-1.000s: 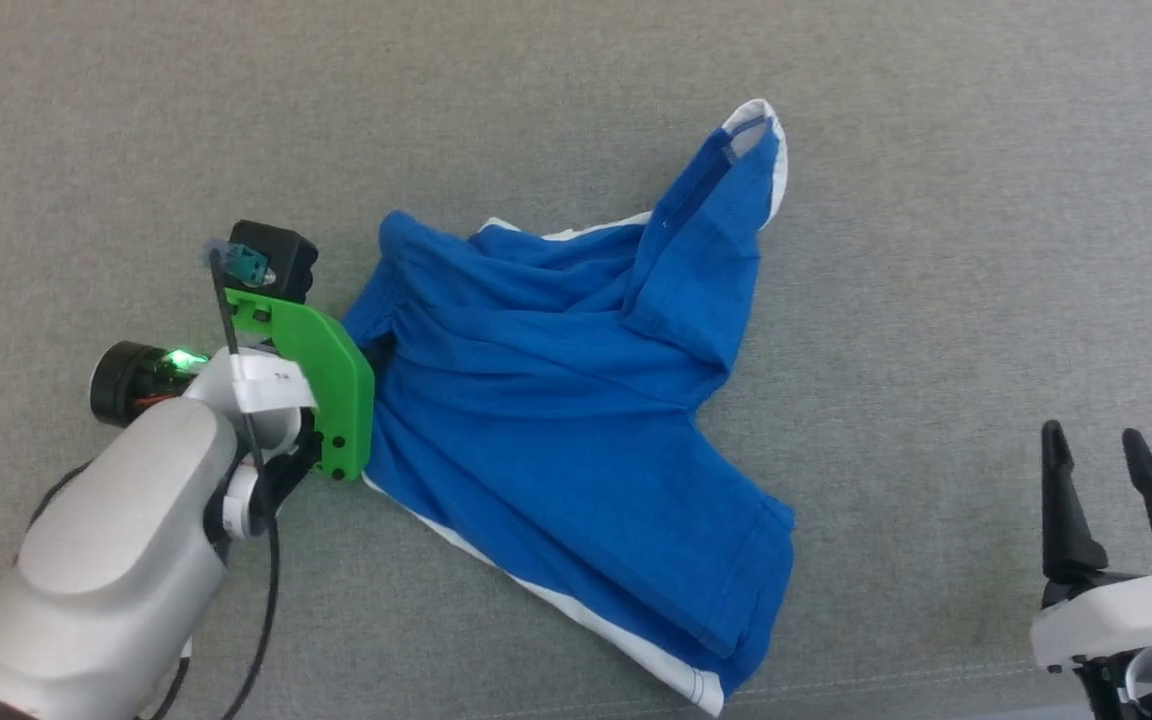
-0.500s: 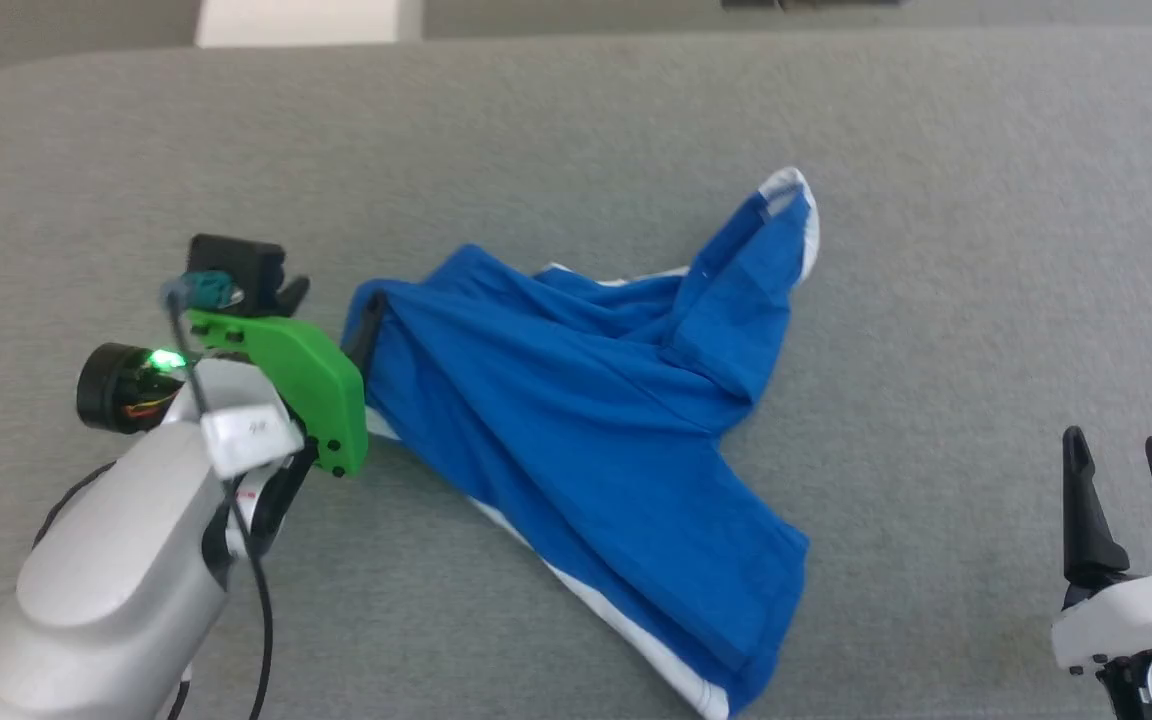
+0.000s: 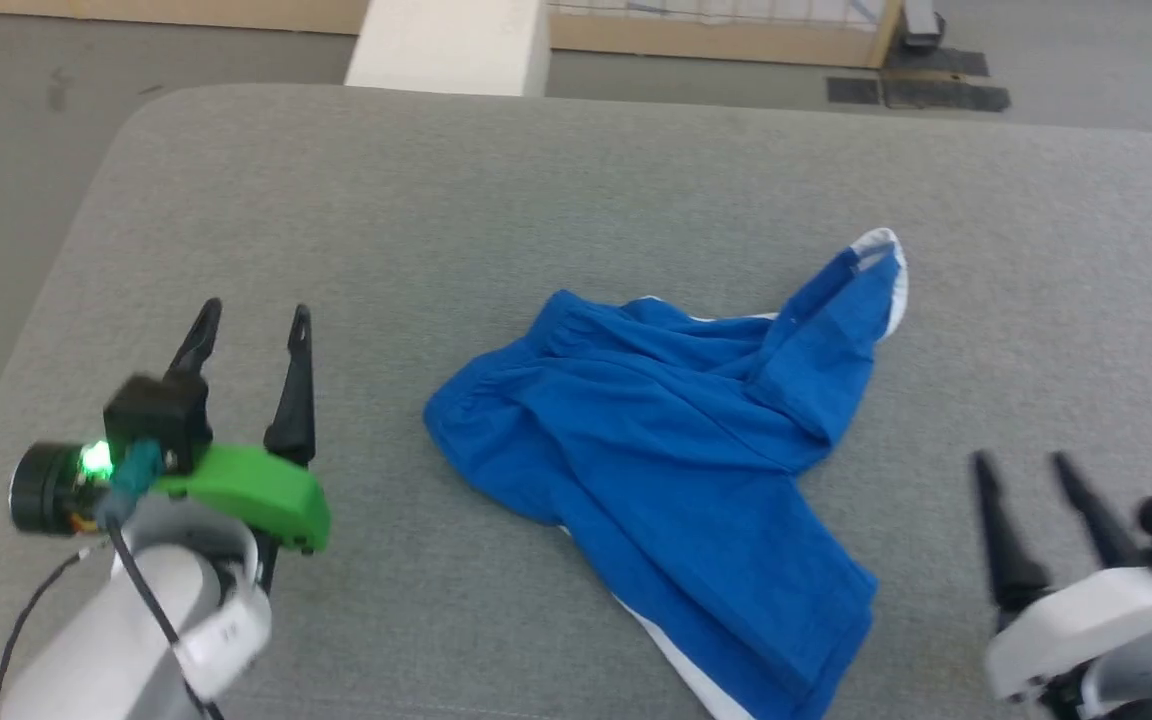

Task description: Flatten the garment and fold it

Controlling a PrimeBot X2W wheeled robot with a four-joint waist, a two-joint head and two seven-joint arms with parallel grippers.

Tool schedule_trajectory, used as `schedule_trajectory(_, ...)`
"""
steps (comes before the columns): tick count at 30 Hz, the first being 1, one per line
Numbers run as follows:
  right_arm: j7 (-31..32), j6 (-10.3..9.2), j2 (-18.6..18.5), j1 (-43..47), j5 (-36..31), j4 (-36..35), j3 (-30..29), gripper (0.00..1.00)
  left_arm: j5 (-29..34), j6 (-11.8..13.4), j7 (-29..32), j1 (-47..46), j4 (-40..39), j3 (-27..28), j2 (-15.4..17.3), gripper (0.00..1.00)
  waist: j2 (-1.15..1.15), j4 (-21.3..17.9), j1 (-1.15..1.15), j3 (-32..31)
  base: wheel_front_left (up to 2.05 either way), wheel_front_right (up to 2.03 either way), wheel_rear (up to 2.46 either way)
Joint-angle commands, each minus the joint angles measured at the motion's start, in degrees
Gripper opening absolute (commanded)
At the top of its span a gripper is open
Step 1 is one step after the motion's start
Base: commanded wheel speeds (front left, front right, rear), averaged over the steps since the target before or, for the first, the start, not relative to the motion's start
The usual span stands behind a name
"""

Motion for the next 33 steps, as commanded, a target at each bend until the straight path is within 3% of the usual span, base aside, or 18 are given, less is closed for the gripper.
schedule_trajectory(1, 1.57, -0.09, 0.03, 0.88, 0.09, -0.68, 1.48, 1.00, 1.57, 1.22, -1.09, 1.95, -0.62, 0.04, 0.45, 1.00, 0.00, 1.37, 0.00, -0.72, 0.00, 0.00, 0.00)
schedule_trajectory(6, 12.17, -0.09, -3.93, 1.32, 2.49, -2.38, 8.26, 1.00, 4.94, 4.22, -2.97, 6.28, -2.88, -0.16, -0.52, 1.00, 0.00, 3.54, 0.00, -0.18, 0.00, 0.00, 0.00)
schedule_trajectory(14, 29.88, -0.09, -9.88, -3.02, 4.86, -1.49, 13.09, 1.00, 5.87, 3.53, -3.41, 7.69, -3.65, -0.54, -3.37, 1.00, 0.00, 7.26, 0.00, 2.45, 0.00, 0.00, 0.00)
schedule_trajectory(18, 34.12, -0.09, -10.65, -5.38, 4.09, 1.97, 12.85, 1.00, 6.07, 2.45, -3.45, 6.77, -3.29, -0.75, -4.41, 1.00, 0.00, 9.15, 0.00, 4.19, 0.00, 0.00, 0.00)
schedule_trajectory(24, 34.16, -0.09, -10.31, -6.68, 2.77, 6.68, 13.09, 1.00, 6.40, 1.30, -3.50, 5.90, -2.28, -0.66, -5.56, 1.00, 0.00, 10.82, 0.00, 6.07, 0.00, 0.00, 0.00)
schedule_trajectory(25, 33.64, -0.09, -10.06, -6.63, 2.34, 7.27, 12.70, 0.69, 6.44, 1.16, -3.50, 5.95, -2.11, -0.59, -5.70, 1.00, 0.00, 10.92, 0.00, 6.16, 0.00, 0.00, 0.00)
schedule_trajectory(26, 33.15, -0.09, -9.77, -6.56, 1.94, 7.60, 12.20, 0.26, 6.48, 1.06, -3.51, 6.00, -2.00, -0.54, -5.81, 1.00, 0.00, 10.99, 0.00, 6.21, 0.00, 0.00, 0.00)
schedule_trajectory(27, 32.48, -0.09, -9.43, -6.51, 1.53, 7.80, 11.56, 0.00, 6.53, 0.93, -3.51, 6.10, -1.85, -0.47, -5.93, 1.00, 0.00, 11.01, 0.00, 6.17, 0.00, 0.00, 0.00)
schedule_trajectory(33, 30.96, -0.09, -9.60, -7.10, 1.18, 5.69, 7.99, 0.00, 6.51, 0.17, -3.52, 6.95, -0.88, -0.34, -6.24, 1.00, 0.00, 9.78, 0.00, 4.39, 0.00, 0.00, 0.00)
